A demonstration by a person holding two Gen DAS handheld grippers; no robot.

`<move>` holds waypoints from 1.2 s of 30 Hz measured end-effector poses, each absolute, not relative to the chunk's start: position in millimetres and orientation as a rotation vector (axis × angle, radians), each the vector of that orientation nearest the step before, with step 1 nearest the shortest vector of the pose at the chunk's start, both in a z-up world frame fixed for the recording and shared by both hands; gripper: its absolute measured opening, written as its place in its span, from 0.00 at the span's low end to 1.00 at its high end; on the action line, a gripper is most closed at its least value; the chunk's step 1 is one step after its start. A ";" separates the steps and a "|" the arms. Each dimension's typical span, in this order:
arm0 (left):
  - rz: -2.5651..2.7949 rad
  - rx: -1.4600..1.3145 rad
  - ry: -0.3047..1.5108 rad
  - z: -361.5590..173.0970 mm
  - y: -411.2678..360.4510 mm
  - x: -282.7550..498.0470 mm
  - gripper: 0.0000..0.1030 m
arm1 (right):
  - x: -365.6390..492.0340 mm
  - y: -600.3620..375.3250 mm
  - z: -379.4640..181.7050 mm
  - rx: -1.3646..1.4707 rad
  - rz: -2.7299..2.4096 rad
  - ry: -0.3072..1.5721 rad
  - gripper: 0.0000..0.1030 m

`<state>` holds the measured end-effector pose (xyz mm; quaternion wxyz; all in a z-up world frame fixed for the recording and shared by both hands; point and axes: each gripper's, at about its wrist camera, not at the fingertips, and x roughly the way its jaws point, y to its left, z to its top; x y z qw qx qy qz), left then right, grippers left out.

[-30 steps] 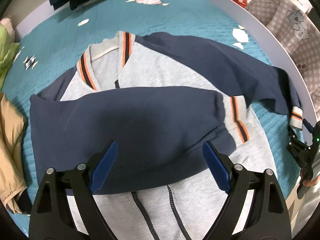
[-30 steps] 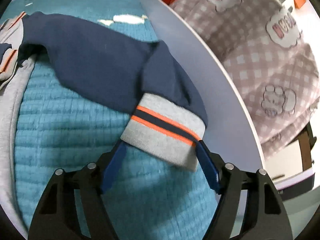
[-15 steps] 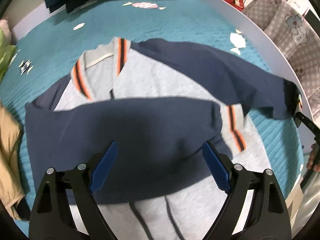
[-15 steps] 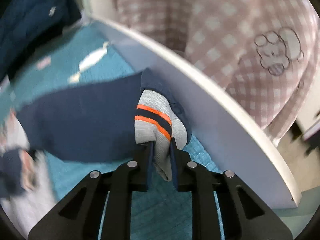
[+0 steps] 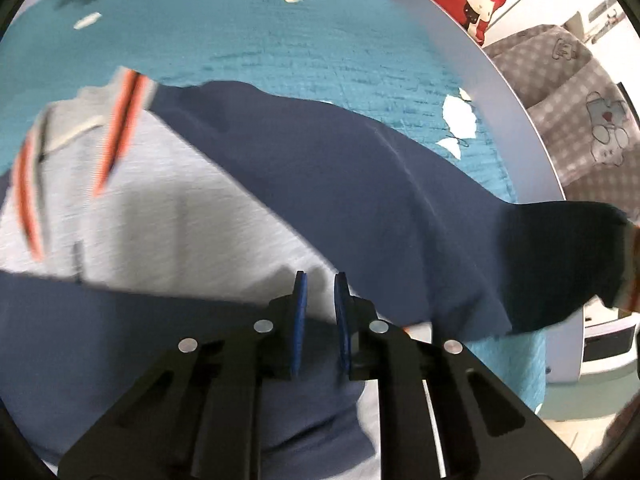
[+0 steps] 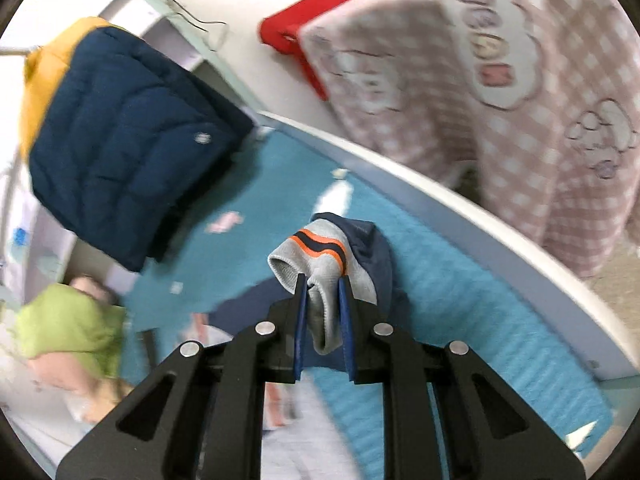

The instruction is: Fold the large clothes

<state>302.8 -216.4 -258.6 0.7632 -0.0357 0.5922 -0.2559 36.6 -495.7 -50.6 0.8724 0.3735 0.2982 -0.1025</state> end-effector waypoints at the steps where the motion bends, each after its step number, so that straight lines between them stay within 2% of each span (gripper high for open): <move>1: -0.527 -0.058 1.312 -269.1 -222.6 307.1 0.11 | 40.8 -491.0 -45.0 0.787 -0.198 0.615 0.13; 8: -0.507 -0.013 1.285 -275.4 -233.5 308.0 0.12 | 66.0 -443.4 -11.0 0.813 0.011 0.569 0.13; 16: -0.508 -0.076 1.346 -275.8 -222.5 317.3 0.13 | 95.8 -356.1 48.6 0.765 0.256 0.522 0.13; 20: -0.515 -0.035 1.381 -260.7 -214.7 314.7 0.13 | 114.4 -320.6 55.5 0.751 0.279 0.555 0.13; 23: -0.498 0.021 1.347 -235.5 -182.6 302.8 0.13 | 127.4 -294.2 51.2 0.754 0.323 0.593 0.13; 27: -0.416 -0.010 1.316 -211.9 -98.8 291.6 0.13 | 140.7 -249.5 44.1 0.721 0.387 0.657 0.13; 36: -0.078 -0.084 1.263 -200.3 86.3 273.9 0.13 | 190.6 -146.6 -16.8 0.640 0.395 0.839 0.13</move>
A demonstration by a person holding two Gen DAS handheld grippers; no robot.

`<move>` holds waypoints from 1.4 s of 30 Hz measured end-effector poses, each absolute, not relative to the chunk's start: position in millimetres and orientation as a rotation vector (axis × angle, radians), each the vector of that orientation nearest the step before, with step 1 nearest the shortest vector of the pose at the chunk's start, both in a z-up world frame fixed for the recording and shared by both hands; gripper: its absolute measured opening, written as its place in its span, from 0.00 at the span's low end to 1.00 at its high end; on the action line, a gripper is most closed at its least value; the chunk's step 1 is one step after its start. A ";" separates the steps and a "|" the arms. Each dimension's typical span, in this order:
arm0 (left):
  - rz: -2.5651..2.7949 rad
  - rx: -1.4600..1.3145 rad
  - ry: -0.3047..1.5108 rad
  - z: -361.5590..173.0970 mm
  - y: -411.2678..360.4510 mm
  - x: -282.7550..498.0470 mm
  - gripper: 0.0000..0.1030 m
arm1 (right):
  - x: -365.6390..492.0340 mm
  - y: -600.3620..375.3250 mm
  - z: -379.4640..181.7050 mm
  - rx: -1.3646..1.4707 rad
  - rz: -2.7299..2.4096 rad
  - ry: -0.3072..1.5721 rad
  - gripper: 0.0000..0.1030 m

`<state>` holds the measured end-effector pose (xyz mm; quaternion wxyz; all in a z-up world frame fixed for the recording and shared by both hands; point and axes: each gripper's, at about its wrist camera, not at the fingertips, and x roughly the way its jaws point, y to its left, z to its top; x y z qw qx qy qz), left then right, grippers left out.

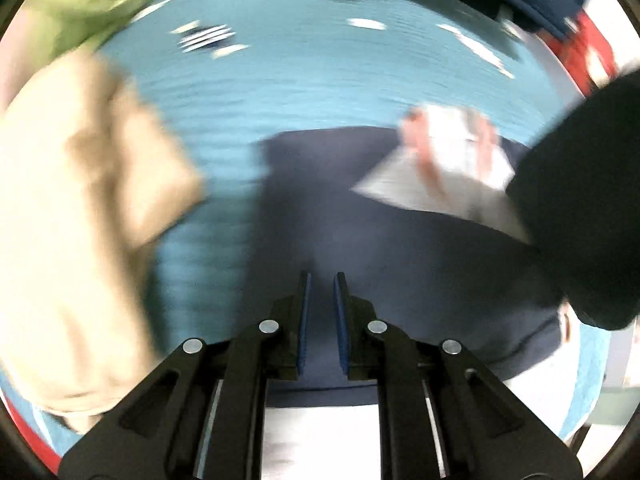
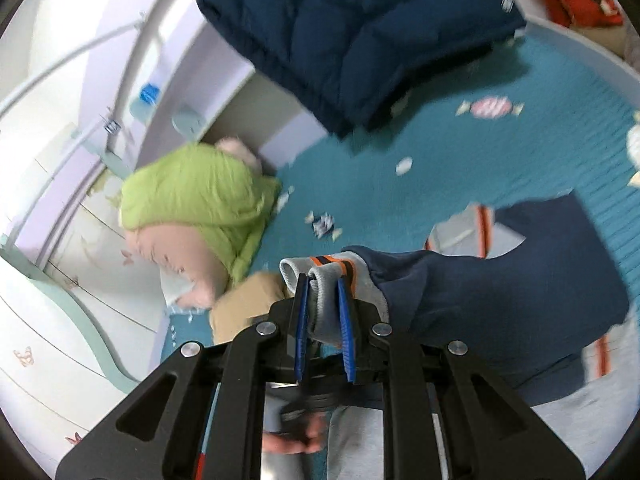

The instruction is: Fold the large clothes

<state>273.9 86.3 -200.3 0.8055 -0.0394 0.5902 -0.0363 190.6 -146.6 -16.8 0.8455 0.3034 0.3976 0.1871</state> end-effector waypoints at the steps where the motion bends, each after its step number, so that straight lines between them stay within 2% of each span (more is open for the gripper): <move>1: -0.058 -0.103 1.262 -200.3 100.9 272.2 0.13 | 197.9 -132.6 -30.1 0.622 0.386 0.872 0.13; 3: -0.004 -0.119 1.255 -200.8 127.5 264.2 0.13 | 208.6 -115.7 -51.9 0.615 0.394 0.912 0.14; 5: 0.029 -0.119 1.254 -203.3 150.6 263.5 0.13 | 223.6 -89.2 -77.4 0.576 0.443 0.974 0.21; 6: 0.043 -0.128 1.261 -205.6 158.7 262.1 0.13 | 229.7 -74.5 -92.4 0.563 0.464 1.032 0.33; 7: 0.052 -0.138 1.266 -207.5 165.1 261.0 0.13 | 230.0 -69.0 -101.0 0.579 0.482 1.062 0.40; 9: 0.051 -0.155 1.270 -207.1 173.8 256.6 0.15 | 226.7 -61.4 -110.5 0.636 0.539 1.077 0.61; 11: 0.038 -0.171 1.270 -206.4 176.3 251.5 0.32 | 221.4 -67.7 -108.1 0.631 0.521 1.056 0.67; 12: 0.020 -0.186 1.268 -206.3 175.8 249.8 0.36 | 219.4 -73.6 -105.8 0.610 0.503 1.042 0.69; 14: -0.015 -0.199 1.256 -206.1 167.7 245.9 0.54 | 213.9 -102.4 -102.8 0.587 0.424 1.030 0.69; 16: -0.036 -0.187 1.261 -209.0 155.7 243.4 0.64 | 207.1 -148.7 -109.2 0.624 0.299 1.026 0.69; 18: -0.085 -0.200 1.311 -216.6 141.7 241.4 0.64 | 193.7 -210.4 -122.5 0.669 0.121 1.024 0.69; 19: -0.116 -0.222 1.338 -221.3 135.5 241.2 0.67 | 187.5 -232.1 -128.8 0.680 0.049 1.028 0.69; 20: -0.145 -0.244 1.363 -226.0 129.7 238.1 0.74 | 178.4 -259.7 -136.3 0.709 -0.033 1.032 0.69; 24: -0.167 -0.278 1.409 -248.8 111.4 237.8 0.81 | 143.0 -340.3 -170.8 0.886 -0.183 1.034 0.68; 25: -0.157 -0.274 1.406 -250.8 109.0 238.9 0.79 | 139.4 -349.4 -176.6 0.910 -0.205 1.033 0.68; 26: -0.157 -0.273 1.392 -251.7 105.5 241.2 0.56 | 137.5 -355.8 -183.2 0.940 -0.213 1.038 0.68; 27: -0.131 -0.258 1.398 -254.3 103.0 244.1 0.50 | 136.6 -361.1 -192.5 1.001 -0.197 1.031 0.63; 28: -0.099 -0.248 1.408 -256.2 103.7 246.4 0.38 | 137.7 -362.2 -197.6 1.047 -0.166 1.017 0.60; 29: -0.074 -0.238 1.416 -256.4 104.6 248.1 0.30 | 140.0 -362.9 -200.5 1.084 -0.130 1.003 0.53; 30: -0.072 -0.234 1.419 -253.6 106.0 249.6 0.27 | 144.1 -359.7 -203.6 1.106 -0.102 0.999 0.48; 31: -0.074 -0.230 1.417 -251.3 107.7 250.3 0.19 | 150.9 -356.2 -208.2 1.115 -0.095 1.004 0.46; 35: -0.079 -0.254 1.420 -243.4 113.4 255.1 0.15 | 167.8 -354.1 -219.2 1.059 -0.205 1.037 0.18; 38: -0.072 -0.251 1.405 -233.9 115.5 253.6 0.14 | 156.3 -360.7 -217.2 1.145 -0.222 1.030 0.14; 42: -0.075 -0.207 1.372 -214.9 111.3 254.4 0.14 | 150.2 -362.8 -211.6 1.064 -0.285 1.014 0.10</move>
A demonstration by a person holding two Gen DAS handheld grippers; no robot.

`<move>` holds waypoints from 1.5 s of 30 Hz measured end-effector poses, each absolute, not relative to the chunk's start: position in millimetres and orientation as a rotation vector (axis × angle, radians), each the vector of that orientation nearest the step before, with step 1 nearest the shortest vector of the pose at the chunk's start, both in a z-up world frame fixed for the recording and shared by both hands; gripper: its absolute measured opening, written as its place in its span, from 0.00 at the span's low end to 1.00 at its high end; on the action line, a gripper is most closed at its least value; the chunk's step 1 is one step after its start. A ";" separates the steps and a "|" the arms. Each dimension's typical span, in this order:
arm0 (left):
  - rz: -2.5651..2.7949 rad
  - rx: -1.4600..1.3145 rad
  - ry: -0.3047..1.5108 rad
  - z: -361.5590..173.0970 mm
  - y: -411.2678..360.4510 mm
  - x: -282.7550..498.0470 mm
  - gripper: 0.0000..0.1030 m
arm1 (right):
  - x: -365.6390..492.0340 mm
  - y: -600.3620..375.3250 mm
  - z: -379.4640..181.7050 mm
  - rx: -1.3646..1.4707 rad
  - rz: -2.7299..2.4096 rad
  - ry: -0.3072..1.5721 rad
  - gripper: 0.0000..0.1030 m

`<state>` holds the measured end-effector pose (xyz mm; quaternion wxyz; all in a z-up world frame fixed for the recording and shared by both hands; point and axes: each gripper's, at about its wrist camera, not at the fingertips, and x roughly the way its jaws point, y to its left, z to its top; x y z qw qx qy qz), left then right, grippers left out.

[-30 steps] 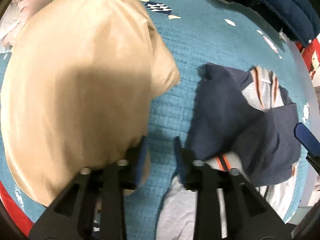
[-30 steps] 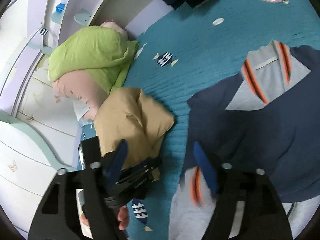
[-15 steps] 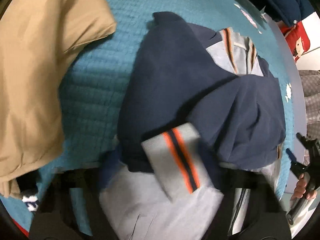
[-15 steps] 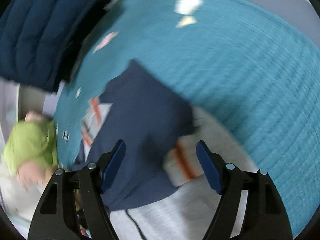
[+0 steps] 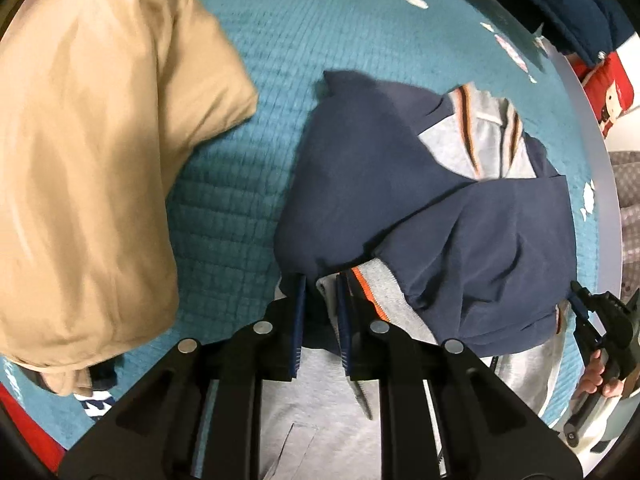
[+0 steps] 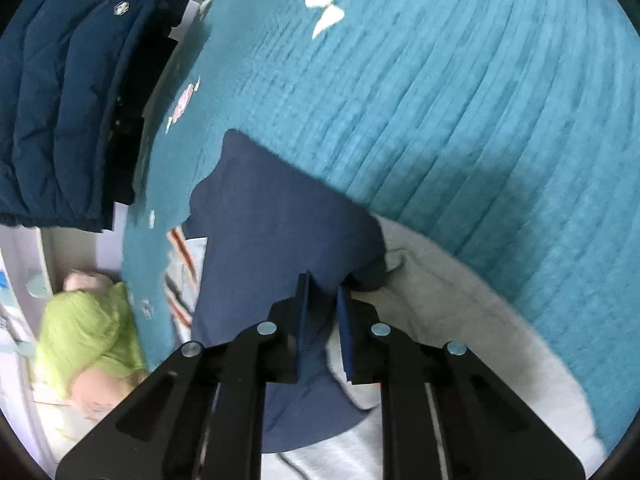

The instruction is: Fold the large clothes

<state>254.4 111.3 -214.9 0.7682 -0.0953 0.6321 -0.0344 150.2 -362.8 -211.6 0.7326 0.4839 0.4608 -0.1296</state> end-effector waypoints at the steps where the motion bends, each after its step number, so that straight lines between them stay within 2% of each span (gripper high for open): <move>1: -0.069 -0.190 1.360 -210.0 108.6 257.8 0.12 | 148.4 -362.8 -211.7 1.078 -0.288 1.007 0.10; 2: -0.060 -0.177 1.341 -202.6 109.4 256.7 0.09 | 146.6 -362.9 -211.1 1.084 -0.298 1.000 0.09; 3: -0.043 -0.152 1.294 -190.8 109.5 256.5 0.00 | 143.7 -363.4 -209.0 1.080 -0.311 0.996 0.08; 6: -0.019 -0.073 1.203 -168.3 110.5 261.9 0.00 | 139.4 -360.4 -204.3 1.025 -0.352 1.005 0.08; 11: 0.000 -0.027 1.264 -189.7 104.7 274.9 0.00 | 143.3 -359.9 -223.0 1.009 -0.364 1.018 0.07; 13: -0.028 -0.026 1.277 -197.6 98.4 271.1 0.01 | 142.4 -358.0 -213.3 0.988 -0.341 1.015 0.15; 14: -0.040 -0.016 1.280 -199.9 95.1 269.2 0.04 | 141.5 -357.6 -207.1 0.974 -0.329 1.014 0.26; 15: -0.043 0.007 1.281 -202.1 91.7 267.9 0.10 | 140.7 -357.8 -200.3 0.962 -0.314 1.010 0.40; 17: -0.034 0.026 1.276 -203.8 88.4 268.1 0.66 | 137.4 -359.9 -184.0 0.950 -0.291 0.984 0.61; 18: -0.034 0.017 1.258 -202.5 87.7 268.8 0.71 | 135.4 -361.7 -174.4 0.950 -0.285 0.972 0.68; 21: -0.050 -0.020 1.261 -200.9 85.8 270.5 0.80 | 133.8 -364.0 -155.5 0.954 -0.241 0.917 0.79; 23: -0.047 -0.035 1.257 -200.8 84.8 271.2 0.80 | 137.9 -362.8 -143.7 0.888 -0.255 0.897 0.82; 33: -0.032 -0.013 1.275 -206.9 80.6 287.3 0.80 | 178.7 -349.2 -127.8 0.633 -0.225 0.930 0.84; 35: -0.030 -0.017 1.268 -207.4 81.9 295.5 0.83 | 192.6 -347.5 -127.4 0.575 -0.231 0.943 0.84; 37: -0.023 -0.040 1.257 -208.4 85.2 307.3 0.86 | 209.4 -347.3 -132.2 0.525 -0.224 0.967 0.84; 45: 0.018 -0.200 1.296 -238.6 103.6 361.2 0.86 | 283.5 -346.5 -176.5 0.445 -0.183 1.091 0.83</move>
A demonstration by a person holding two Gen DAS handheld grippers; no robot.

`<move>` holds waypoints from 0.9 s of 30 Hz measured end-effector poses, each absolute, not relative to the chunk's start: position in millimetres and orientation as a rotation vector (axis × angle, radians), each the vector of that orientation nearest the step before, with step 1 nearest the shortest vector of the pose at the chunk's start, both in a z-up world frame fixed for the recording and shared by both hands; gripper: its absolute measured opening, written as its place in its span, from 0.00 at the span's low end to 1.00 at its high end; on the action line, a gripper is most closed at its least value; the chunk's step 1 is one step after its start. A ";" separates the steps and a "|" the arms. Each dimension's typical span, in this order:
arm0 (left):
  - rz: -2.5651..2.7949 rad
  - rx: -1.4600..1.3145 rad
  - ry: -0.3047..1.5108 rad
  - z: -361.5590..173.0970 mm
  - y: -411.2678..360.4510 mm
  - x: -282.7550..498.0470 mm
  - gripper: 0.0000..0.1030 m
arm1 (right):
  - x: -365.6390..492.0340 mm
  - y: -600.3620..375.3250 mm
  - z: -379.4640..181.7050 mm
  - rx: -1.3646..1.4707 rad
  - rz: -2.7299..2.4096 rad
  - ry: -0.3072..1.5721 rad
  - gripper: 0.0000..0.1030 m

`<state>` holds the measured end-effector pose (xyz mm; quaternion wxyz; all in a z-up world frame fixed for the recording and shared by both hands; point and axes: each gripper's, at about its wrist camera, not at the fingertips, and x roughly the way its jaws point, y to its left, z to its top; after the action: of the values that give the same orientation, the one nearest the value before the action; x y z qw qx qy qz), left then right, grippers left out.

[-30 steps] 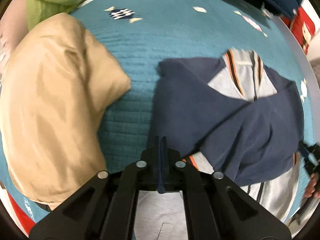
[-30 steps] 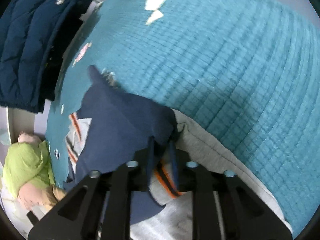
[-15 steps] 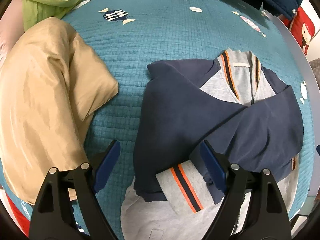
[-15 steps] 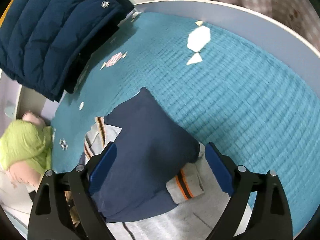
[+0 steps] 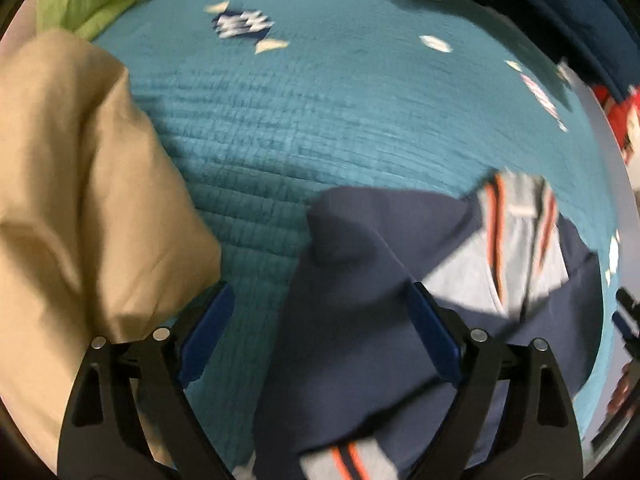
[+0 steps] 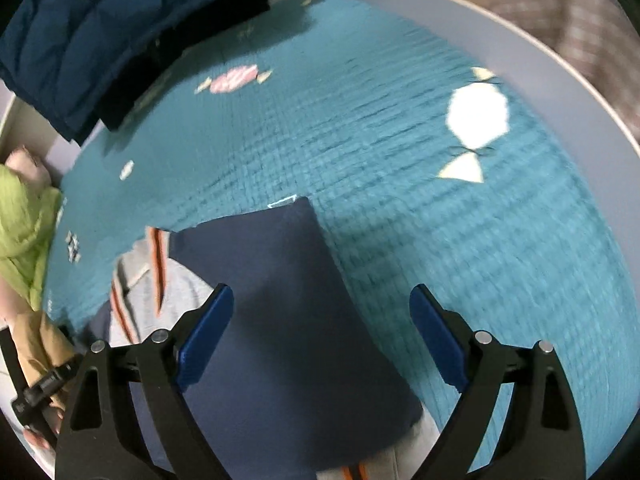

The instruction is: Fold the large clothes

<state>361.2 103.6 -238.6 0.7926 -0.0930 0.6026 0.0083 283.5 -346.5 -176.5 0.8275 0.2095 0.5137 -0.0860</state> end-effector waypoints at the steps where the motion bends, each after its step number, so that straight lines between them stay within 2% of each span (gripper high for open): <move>1: 0.025 -0.220 1.305 -242.6 105.2 366.7 0.86 | 292.0 -346.1 -181.1 0.434 -0.185 1.097 0.83; 4: 0.031 -0.286 1.318 -256.1 109.6 382.3 0.86 | 311.0 -344.9 -196.2 0.424 -0.177 1.125 0.79; 5: 0.041 -0.308 1.326 -262.0 110.8 386.4 0.86 | 317.3 -344.9 -203.6 0.421 -0.178 1.147 0.70; 6: 0.048 -0.313 1.328 -264.6 111.1 387.8 0.85 | 322.0 -344.9 -208.9 0.418 -0.180 1.165 0.52; 7: 0.064 -0.307 1.320 -266.9 110.4 389.2 0.82 | 327.5 -345.3 -217.1 0.414 -0.178 1.195 0.44; 8: 0.084 -0.283 1.310 -266.5 108.5 389.7 0.70 | 329.7 -346.5 -219.9 0.407 -0.196 1.193 0.38; 9: 0.096 -0.235 1.293 -263.9 104.0 389.7 0.64 | 329.6 -347.3 -218.7 0.408 -0.211 1.166 0.27; 10: 0.081 -0.206 1.281 -261.1 100.4 389.5 0.49 | 329.4 -348.2 -215.8 0.410 -0.221 1.144 0.17; 11: 0.066 -0.189 1.265 -257.7 97.9 388.8 0.26 | 328.9 -350.2 -213.6 0.435 -0.219 1.136 0.07; 12: 0.053 -0.192 1.258 -253.4 97.4 388.7 0.20 | 327.6 -353.1 -210.8 0.462 -0.228 1.125 0.06; 21: 0.043 -0.224 1.150 -199.4 111.2 397.2 0.01 | 308.1 -375.0 -162.4 0.531 -0.227 0.990 0.05; 23: 0.037 -0.161 1.160 -201.0 110.3 401.9 0.02 | 311.3 -377.8 -174.6 0.447 -0.328 1.014 0.03; 24: 0.027 -0.159 1.186 -205.2 111.3 402.7 0.02 | 316.6 -379.5 -184.3 0.382 -0.377 1.046 0.08; 25: 0.024 -0.171 1.207 -208.8 112.5 402.0 0.09 | 325.3 -380.6 -199.5 0.361 -0.351 1.114 0.10; 26: 0.015 -0.196 1.242 -216.7 111.0 400.8 0.33 | 330.2 -382.9 -213.0 0.389 -0.310 1.187 0.18; 27: 0.006 -0.209 1.257 -221.3 110.8 402.3 0.53 | 327.3 -384.8 -213.6 0.418 -0.300 1.176 0.19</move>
<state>402.3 110.8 -221.3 0.8038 -0.0978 0.5869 0.0027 327.3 -384.8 -213.6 0.8010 0.1952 0.5484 -0.1398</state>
